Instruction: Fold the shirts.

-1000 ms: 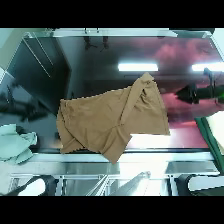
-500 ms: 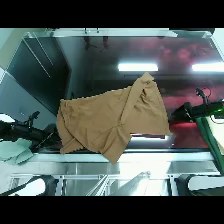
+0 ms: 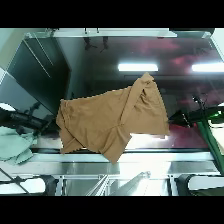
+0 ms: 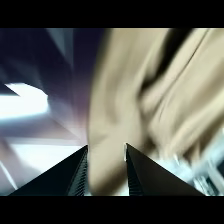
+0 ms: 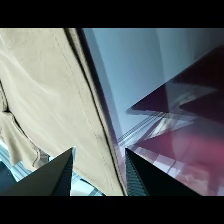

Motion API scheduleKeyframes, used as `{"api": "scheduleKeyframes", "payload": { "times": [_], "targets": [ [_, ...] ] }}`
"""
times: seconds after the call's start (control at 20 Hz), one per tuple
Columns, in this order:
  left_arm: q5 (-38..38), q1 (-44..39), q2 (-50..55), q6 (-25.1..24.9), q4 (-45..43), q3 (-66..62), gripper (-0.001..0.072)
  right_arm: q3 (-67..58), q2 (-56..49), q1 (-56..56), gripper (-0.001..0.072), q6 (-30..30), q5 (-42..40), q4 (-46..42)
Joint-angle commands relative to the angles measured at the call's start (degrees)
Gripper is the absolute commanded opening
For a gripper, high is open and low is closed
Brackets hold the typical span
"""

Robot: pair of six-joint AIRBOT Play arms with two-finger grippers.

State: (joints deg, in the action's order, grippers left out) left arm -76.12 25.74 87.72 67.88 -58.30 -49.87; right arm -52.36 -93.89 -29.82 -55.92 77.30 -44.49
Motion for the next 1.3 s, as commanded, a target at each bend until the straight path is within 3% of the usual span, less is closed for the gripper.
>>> {"api": "scheduleKeyframes", "payload": {
  "times": [0.0,0.2,0.3,0.65,0.7,0.75,1.05,1.25],
  "targets": [
    [-0.22,2.89,0.85,-1.01,0.87,-9.20,0.0293,0.22,0.04,-0.04,0.0383,0.17,0.09,-0.02],
    [5.22,4.33,0.90,-1.75,1.79,-12.57,0.0292,0.22,0.02,-0.02,0.0383,0.20,0.09,1.01],
    [6.82,4.04,1.77,-5.79,6.03,-10.47,0.0292,0.22,0.02,-0.02,0.0383,0.17,0.07,1.03],
    [0.81,1.53,13.22,-9.86,11.26,-9.66,0.0290,0.22,0.04,0.02,0.0383,0.15,0.72,1.20],
    [0.74,0.92,14.03,-10.05,10.97,-9.68,0.0268,0.22,0.04,0.02,0.0383,0.15,1.14,1.20],
    [0.92,0.59,14.38,-10.54,11.30,-9.68,0.0178,0.22,0.04,0.02,0.0383,0.15,1.53,1.18],
    [-6.54,0.52,14.47,-10.62,11.28,-9.64,0.0181,0.28,-0.13,1.73,0.0385,0.17,1.33,0.76],
    [-6.29,0.48,14.47,-10.56,11.32,-9.62,0.0180,0.28,-2.54,6.69,0.0385,0.20,-0.83,0.55]
  ]
}}
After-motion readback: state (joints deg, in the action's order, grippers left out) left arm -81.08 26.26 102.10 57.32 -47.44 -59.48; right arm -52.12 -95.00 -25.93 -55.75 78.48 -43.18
